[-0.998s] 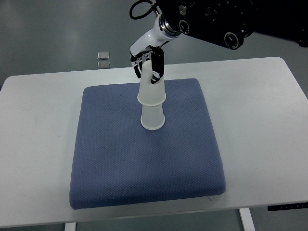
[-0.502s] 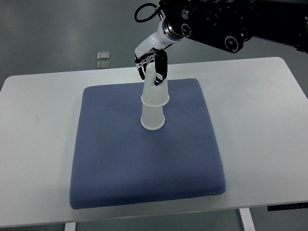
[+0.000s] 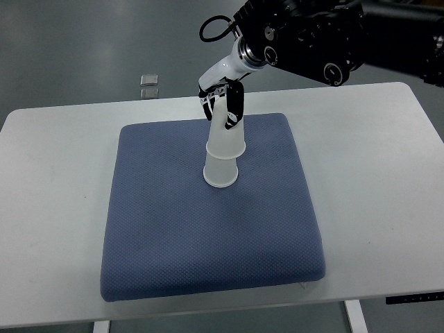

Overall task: Stack paper cups
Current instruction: 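Press the held cup down onto the lower cup with the right hand, then open the right hand and raise it away from the stacked cups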

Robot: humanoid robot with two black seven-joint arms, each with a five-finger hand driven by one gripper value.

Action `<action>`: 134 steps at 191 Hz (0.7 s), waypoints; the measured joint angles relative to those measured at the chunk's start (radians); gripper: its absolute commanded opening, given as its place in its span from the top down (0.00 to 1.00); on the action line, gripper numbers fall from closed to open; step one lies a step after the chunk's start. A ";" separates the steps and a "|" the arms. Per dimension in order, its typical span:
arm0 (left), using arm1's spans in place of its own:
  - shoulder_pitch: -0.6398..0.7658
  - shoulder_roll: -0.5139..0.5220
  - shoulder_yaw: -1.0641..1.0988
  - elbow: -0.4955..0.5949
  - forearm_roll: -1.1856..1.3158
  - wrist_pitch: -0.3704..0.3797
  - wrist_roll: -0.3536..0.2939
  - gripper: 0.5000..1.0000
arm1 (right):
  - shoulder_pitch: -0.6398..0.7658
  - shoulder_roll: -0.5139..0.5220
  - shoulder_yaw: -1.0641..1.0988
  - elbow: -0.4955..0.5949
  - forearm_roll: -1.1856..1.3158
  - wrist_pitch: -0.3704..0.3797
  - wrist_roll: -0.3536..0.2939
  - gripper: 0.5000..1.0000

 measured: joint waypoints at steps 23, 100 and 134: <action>0.000 0.000 0.001 -0.001 0.000 0.000 0.000 0.00 | -0.006 0.000 0.001 0.000 0.000 -0.019 -0.001 0.79; 0.000 0.000 0.000 0.000 0.000 0.000 0.000 0.00 | -0.048 0.000 0.001 -0.009 0.000 -0.064 -0.005 0.78; 0.000 0.000 0.001 -0.001 0.000 0.000 0.000 0.00 | -0.078 0.000 0.001 -0.010 0.000 -0.090 -0.015 0.78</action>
